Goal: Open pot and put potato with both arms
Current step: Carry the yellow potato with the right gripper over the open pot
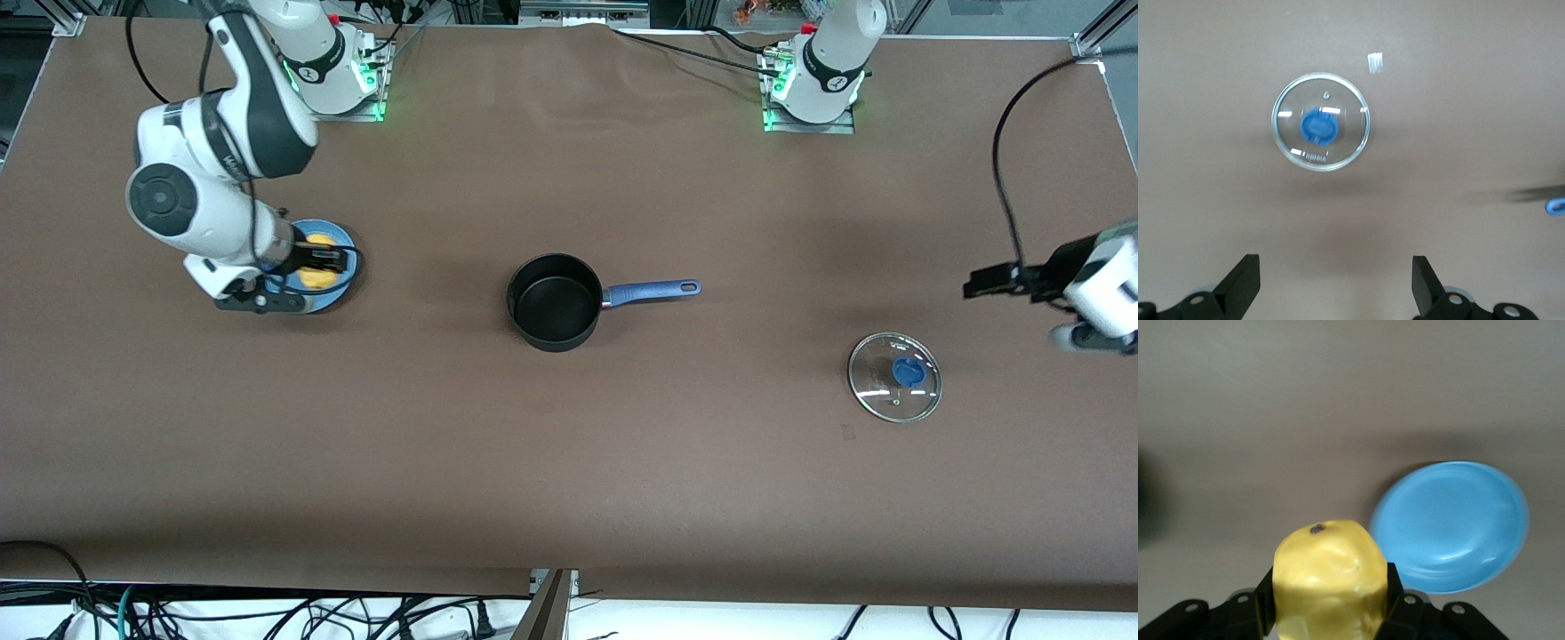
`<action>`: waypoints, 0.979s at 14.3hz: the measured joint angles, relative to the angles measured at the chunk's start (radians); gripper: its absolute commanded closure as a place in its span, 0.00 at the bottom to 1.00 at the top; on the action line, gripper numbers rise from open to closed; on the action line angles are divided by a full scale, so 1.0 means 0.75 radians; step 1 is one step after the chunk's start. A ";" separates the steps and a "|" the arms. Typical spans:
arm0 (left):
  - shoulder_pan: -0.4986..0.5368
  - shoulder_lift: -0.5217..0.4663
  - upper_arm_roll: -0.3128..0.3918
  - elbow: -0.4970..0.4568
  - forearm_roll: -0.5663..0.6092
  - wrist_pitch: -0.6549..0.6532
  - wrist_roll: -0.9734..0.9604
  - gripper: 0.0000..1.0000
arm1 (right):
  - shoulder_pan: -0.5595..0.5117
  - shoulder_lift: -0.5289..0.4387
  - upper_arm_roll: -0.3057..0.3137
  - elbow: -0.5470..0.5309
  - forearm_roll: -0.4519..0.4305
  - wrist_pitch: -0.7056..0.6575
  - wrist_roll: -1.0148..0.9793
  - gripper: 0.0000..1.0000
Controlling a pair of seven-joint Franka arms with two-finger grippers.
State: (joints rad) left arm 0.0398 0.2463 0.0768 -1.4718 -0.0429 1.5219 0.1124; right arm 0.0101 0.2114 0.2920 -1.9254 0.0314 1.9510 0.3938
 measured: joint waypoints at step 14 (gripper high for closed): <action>-0.047 -0.085 -0.071 0.053 0.012 -0.124 -0.169 0.00 | 0.603 0.727 -0.004 0.619 0.060 0.275 0.619 0.74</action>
State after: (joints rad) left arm 0.0044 0.1829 0.0238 -1.4318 -0.0339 1.4286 -0.0144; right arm 0.4627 0.7567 0.2893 -1.4615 0.0765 2.1569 0.8581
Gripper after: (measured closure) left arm 0.000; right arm 0.379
